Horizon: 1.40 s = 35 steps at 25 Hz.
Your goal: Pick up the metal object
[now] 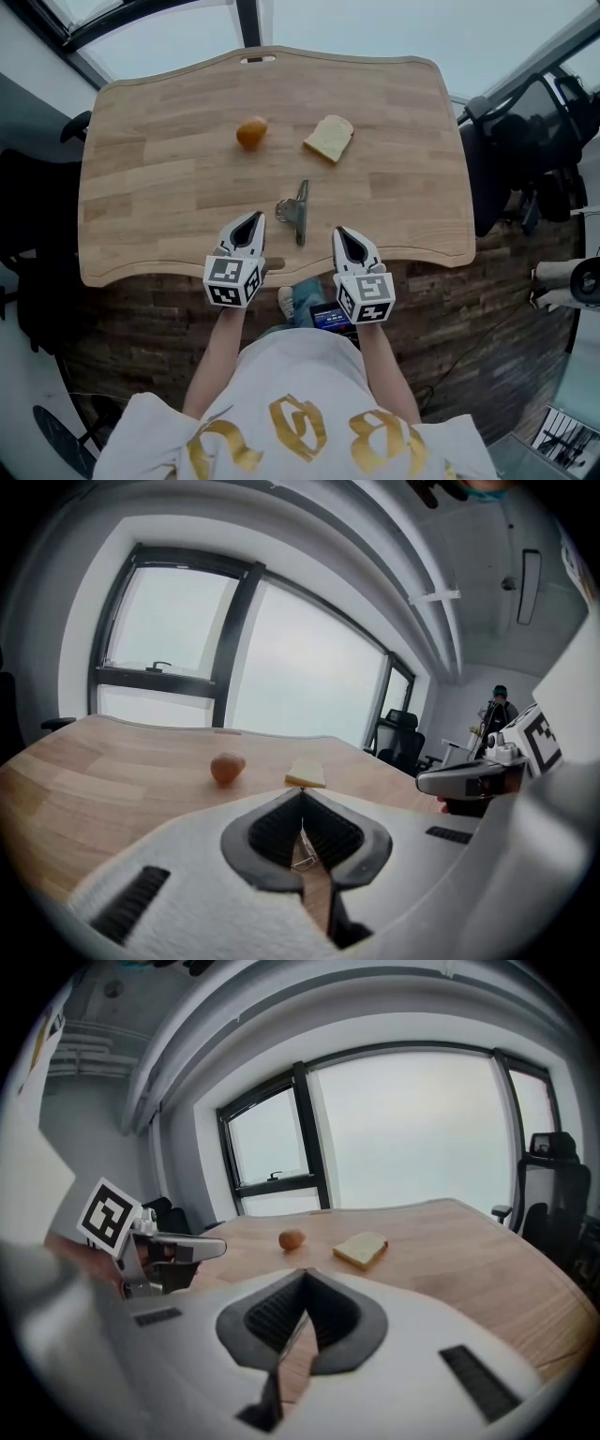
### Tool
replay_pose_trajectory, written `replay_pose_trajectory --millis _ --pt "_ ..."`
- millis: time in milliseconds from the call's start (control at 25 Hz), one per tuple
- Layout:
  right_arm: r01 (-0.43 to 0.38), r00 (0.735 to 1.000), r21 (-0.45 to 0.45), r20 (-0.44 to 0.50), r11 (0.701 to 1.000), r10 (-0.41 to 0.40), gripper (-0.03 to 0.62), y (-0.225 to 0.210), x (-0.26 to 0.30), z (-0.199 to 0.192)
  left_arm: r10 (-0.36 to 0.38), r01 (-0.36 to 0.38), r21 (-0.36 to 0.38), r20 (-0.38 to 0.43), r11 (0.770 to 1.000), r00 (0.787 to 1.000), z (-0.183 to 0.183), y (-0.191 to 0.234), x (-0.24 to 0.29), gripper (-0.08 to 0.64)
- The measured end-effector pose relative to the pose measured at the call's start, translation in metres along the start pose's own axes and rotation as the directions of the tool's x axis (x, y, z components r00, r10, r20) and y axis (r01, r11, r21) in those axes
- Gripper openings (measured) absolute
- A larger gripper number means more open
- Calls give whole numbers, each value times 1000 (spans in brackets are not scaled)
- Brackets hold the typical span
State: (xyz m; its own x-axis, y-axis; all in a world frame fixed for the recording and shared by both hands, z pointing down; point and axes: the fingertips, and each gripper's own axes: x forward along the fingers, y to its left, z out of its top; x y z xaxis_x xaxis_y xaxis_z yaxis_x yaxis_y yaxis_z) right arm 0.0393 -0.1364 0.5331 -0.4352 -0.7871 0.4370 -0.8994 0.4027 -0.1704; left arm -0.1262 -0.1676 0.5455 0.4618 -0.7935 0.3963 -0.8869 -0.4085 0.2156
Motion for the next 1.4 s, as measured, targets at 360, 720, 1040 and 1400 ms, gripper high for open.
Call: replay_pose_trajectory --millis 360,720,1040,1400 --pt "-4 998 -9 -67 1000 3 11 -15 19 -15 -7 5 -40 -37 999 999 -17 5 26 20" --pt "-33 992 -50 -126 998 26 11 -17 42 -23 -62 55 -92 -83 994 995 -33 2 46 20" --pt "-36 986 -36 -163 999 30 11 -24 50 -32 -120 103 -114 -155 988 981 -52 -5 62 20" --pt "-34 981 -13 -193 999 31 11 -38 57 -37 -157 128 -138 -226 982 961 -68 -11 82 22"
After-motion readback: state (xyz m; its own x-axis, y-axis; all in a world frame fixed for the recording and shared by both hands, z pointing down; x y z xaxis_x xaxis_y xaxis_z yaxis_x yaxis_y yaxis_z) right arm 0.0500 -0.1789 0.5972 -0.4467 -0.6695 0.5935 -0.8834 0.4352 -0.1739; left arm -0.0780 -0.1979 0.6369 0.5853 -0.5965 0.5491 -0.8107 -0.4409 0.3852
